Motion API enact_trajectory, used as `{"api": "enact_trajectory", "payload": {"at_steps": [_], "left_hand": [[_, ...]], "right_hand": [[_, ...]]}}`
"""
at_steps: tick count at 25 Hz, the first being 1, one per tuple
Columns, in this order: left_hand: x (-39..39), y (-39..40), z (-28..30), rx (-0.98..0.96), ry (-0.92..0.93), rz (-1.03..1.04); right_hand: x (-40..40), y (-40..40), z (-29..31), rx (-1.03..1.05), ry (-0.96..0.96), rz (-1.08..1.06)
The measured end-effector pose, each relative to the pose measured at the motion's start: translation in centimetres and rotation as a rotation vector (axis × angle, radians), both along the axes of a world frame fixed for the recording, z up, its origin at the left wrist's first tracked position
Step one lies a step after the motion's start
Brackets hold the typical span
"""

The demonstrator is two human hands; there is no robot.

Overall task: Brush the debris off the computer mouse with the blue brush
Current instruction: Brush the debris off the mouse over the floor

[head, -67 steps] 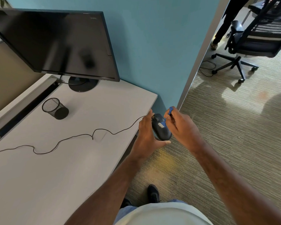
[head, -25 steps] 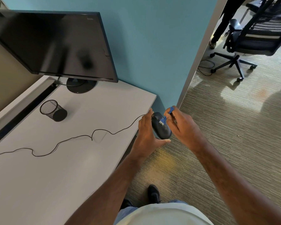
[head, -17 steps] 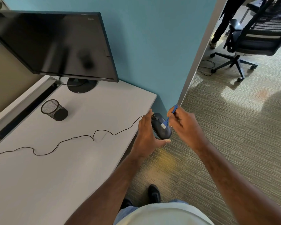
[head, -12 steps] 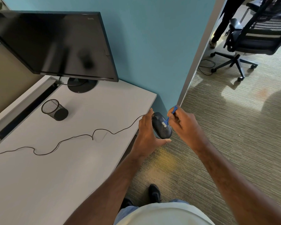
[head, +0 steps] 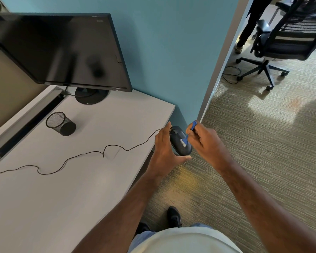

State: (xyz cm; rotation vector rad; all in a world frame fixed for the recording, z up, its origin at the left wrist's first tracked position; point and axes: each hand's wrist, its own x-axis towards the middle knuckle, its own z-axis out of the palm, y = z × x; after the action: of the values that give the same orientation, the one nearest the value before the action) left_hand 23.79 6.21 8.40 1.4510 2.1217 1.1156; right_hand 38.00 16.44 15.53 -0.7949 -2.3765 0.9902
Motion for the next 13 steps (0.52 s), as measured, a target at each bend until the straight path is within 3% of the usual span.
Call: {"api": "enact_trajectory", "payload": {"at_steps": [13], "left_hand": [[0.2,-0.04,-0.12,0.014,0.013,-0.005]], "right_hand": [[0.07,0.63,0.68,0.014,-0.012,0.029]]}}
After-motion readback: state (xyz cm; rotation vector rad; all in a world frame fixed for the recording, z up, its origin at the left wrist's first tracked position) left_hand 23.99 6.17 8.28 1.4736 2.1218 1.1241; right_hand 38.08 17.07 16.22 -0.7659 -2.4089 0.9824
